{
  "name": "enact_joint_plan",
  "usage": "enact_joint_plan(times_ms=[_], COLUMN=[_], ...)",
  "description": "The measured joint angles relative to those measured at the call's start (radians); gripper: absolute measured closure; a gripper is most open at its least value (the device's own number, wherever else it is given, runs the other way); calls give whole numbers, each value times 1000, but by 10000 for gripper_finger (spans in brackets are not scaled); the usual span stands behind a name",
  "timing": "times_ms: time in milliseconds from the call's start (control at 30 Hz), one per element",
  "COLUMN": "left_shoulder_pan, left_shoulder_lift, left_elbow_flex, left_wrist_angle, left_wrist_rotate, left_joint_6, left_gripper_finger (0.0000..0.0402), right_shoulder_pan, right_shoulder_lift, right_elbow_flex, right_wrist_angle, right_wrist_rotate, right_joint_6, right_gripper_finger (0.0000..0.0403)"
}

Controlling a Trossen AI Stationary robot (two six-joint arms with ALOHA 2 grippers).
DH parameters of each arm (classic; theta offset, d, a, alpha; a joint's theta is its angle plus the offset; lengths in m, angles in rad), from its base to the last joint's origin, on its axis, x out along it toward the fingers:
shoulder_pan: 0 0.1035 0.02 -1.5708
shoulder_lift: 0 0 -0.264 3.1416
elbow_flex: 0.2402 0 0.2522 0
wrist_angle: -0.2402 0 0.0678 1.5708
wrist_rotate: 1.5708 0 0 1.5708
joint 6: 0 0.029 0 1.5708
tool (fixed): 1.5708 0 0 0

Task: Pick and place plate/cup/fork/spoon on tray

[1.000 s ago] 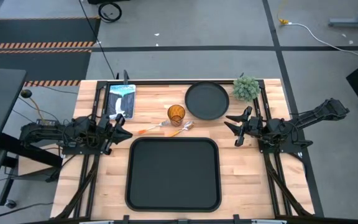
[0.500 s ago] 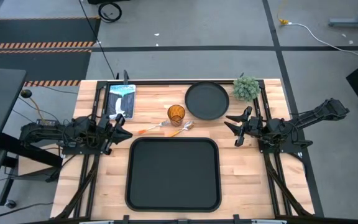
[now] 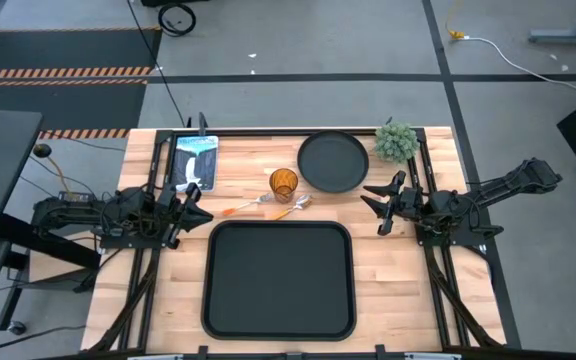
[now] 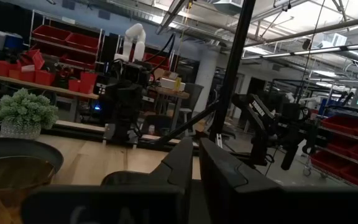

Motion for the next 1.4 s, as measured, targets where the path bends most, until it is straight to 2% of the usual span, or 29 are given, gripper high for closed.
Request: enact_joint_plan(times_ms=[500,667,767,867,967,1167,1400], left_shoulder_pan=[0,0,0,2,1,3,37], left_shoulder_lift=[0,2,32,106,210,400,633], left_elbow_flex=[0,0,0,0,0,7,164], left_wrist_angle=[11,36,39,47,103,222,193], left_wrist_rotate=[-2,-137,-269,-391,-445,-455,-447], left_joint_6=[3,27,9,-81,-98,-51,-108], left_gripper_finger=[365,365,365,366,373,391,391], right_shoulder_pan=[0,0,0,0,0,0,0], right_shoulder_lift=[0,0,0,0,0,0,0], right_elbow_flex=[0,0,0,0,0,0,0], right_wrist_angle=[0,0,0,0,0,0,0], right_wrist_rotate=[0,0,0,0,0,0,0], right_joint_6=[0,0,0,0,0,0,0], right_gripper_finger=[266,266,266,266,266,266,266])
